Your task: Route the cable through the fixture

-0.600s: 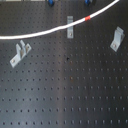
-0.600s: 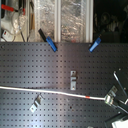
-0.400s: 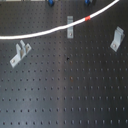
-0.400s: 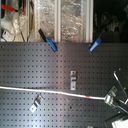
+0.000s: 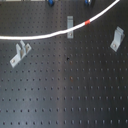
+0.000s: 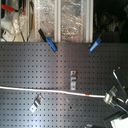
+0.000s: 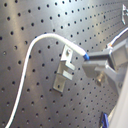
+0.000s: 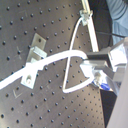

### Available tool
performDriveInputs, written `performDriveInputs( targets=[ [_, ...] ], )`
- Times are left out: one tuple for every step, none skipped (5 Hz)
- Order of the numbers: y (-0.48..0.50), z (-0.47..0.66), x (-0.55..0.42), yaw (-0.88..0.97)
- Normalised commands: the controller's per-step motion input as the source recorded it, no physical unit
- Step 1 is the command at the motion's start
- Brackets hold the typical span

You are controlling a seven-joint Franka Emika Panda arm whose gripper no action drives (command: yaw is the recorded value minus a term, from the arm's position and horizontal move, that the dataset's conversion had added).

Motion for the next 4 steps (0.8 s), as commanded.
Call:
performDriveInputs(
  targets=[
    [-0.008,0.19,-0.389,0.13],
    [-0.006,0.04,-0.016,0.00],
    [-0.202,0.48,-0.849,0.00],
    [-0.010,0.00,-0.027,0.00]
  ],
)
